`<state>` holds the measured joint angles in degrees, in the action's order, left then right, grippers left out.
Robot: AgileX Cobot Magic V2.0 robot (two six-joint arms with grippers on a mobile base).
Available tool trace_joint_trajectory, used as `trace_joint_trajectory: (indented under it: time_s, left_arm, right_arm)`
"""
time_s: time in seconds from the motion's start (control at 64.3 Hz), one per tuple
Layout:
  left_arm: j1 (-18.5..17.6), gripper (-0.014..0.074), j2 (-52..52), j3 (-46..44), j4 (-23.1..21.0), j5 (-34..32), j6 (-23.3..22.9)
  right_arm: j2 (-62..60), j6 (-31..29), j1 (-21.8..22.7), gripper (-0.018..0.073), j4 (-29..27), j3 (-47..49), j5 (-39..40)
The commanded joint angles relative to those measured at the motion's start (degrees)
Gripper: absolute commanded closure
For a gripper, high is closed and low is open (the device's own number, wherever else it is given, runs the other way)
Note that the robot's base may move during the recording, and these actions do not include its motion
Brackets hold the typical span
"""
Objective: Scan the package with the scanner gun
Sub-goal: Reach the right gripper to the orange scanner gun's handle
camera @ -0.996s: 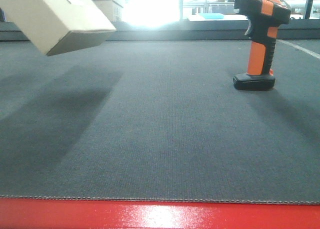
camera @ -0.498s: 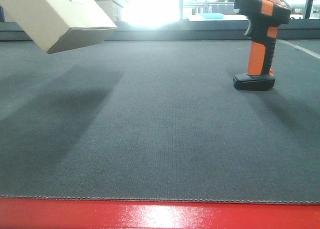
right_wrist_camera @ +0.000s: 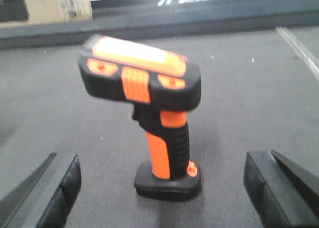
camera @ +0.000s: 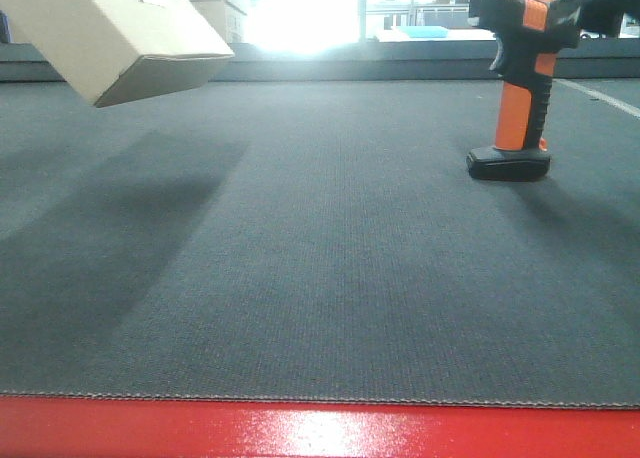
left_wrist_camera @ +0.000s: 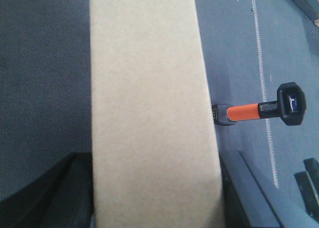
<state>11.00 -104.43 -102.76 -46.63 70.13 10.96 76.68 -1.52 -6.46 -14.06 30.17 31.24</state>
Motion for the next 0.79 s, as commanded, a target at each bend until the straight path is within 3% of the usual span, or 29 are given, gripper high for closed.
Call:
trace_joint_trajectory:
  time_s: [0.0,0.56,0.778]
  left_arm:
    - [0.1,0.0707,0.3,-0.2,-2.4,-1.0,0.4]
    - [0.1,0.0707,0.3,-0.2,-1.6,-3.6,0.4]
    - [0.1,0.0707,0.3,-0.2,-1.6,-3.6,0.4]
  right_arm:
    - [2.1,0.0,0.0,-0.001,-0.2,2.2,2.6]
    - [14.6,0.0,-2.0,-0.001,-0.2,12.1,2.6]
    - [18.3,0.0,-2.0,-0.001,-3.3,12.1,9.5]
